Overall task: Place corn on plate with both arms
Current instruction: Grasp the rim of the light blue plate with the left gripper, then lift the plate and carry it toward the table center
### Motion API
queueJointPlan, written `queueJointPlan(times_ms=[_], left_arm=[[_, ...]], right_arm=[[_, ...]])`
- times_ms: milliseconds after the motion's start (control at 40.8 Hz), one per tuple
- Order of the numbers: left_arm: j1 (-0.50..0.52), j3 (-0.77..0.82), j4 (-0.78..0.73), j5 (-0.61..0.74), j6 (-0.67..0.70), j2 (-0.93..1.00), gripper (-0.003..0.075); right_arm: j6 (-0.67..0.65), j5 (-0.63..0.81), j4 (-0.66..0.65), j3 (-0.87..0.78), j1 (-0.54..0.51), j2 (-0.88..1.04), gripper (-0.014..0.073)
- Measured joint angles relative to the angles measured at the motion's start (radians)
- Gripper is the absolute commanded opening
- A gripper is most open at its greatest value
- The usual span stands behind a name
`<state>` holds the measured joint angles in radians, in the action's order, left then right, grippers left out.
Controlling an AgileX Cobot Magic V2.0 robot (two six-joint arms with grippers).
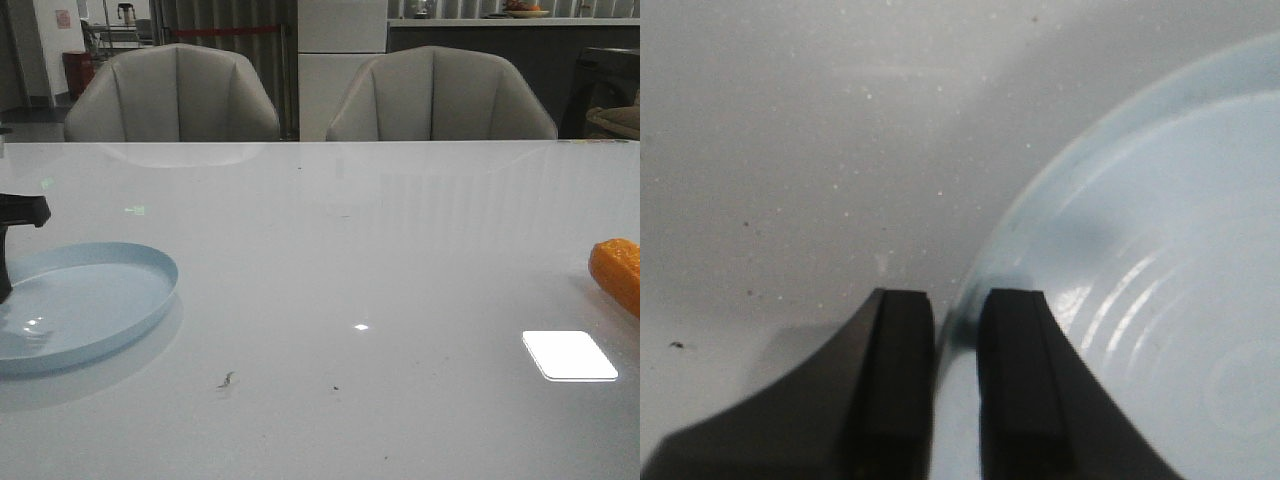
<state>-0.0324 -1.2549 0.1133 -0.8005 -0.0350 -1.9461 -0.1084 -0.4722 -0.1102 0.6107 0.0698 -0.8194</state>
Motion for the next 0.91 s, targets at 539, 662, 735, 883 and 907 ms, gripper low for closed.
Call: queueJointPlan(times_ms=[539, 662, 735, 883, 907], left_arm=[[-0.006, -0.255, 0.063, -0.211, -0.043, -0.017, 0.0086], [-0.033, -0.365, 0.144, -0.274, -0.09, -0.017, 0.0086], [-0.062, -0.419, 0.196, -0.296, -0.111, -0.017, 0.0086], [-0.144, -0.492, 0.255, -0.305, -0.12, -0.017, 0.0086], [-0.158, -0.5, 0.26, -0.305, -0.122, -0.017, 0.0086]], right_arm=[[0.0, 0.0, 0.0, 0.0, 0.0, 0.0, 0.0583], [0.0, 0.0, 0.0, 0.0, 0.0, 0.0, 0.0583], [0.0, 0.0, 0.0, 0.0, 0.0, 0.0, 0.0583], [0.0, 0.0, 0.0, 0.0, 0.0, 0.0, 0.0583], [0.0, 0.0, 0.0, 0.0, 0.0, 0.0, 0.0583]])
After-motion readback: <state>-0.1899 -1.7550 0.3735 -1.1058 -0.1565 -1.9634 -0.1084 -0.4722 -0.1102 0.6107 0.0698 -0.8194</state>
